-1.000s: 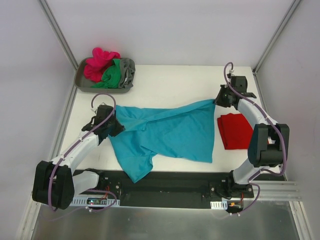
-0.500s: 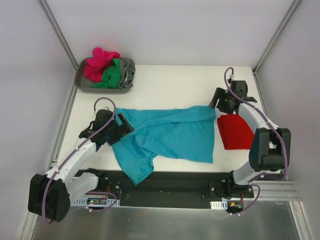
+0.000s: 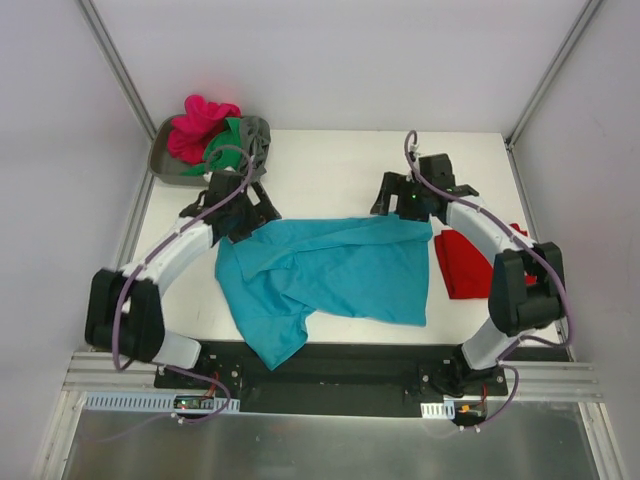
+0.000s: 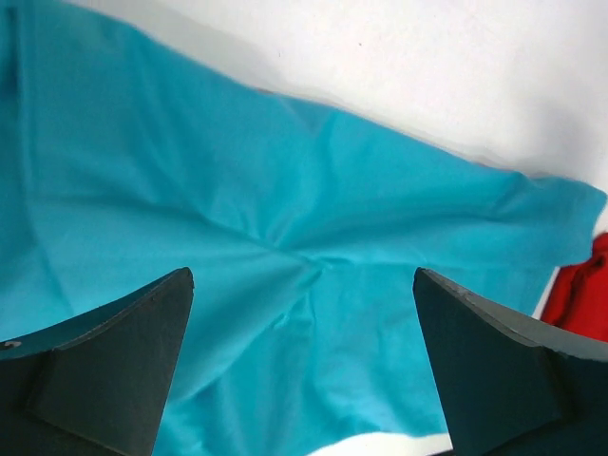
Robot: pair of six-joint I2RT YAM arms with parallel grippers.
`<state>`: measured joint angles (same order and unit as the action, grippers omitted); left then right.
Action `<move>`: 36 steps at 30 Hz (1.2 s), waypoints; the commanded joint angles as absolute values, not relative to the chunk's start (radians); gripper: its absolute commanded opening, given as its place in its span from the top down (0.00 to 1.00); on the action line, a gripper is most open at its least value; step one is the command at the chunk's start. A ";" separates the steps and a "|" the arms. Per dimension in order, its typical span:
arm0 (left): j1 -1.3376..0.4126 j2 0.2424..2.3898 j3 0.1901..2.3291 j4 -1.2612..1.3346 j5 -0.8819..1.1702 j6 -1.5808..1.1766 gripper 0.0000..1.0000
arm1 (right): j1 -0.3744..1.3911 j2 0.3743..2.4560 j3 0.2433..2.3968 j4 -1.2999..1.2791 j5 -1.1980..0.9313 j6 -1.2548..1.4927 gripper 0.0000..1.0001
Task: Fold and stack the t-shirts
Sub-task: Fold the flattened tshirt in 1/3 of the way
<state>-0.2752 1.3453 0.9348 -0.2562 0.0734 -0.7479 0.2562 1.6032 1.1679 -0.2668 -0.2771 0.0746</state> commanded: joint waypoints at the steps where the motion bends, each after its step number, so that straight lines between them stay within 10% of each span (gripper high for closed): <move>1: -0.278 1.544 1.040 -0.218 0.117 -0.693 0.01 | 0.265 1.721 1.250 -0.330 -0.260 0.081 0.04; 23: -0.135 1.919 1.250 -0.222 0.126 -0.618 0.01 | 0.176 1.878 1.271 -0.393 -0.135 0.038 0.04; 36: -0.277 1.306 0.850 -0.265 0.006 -0.722 0.01 | 0.274 1.528 1.140 -0.416 -0.080 -0.024 0.04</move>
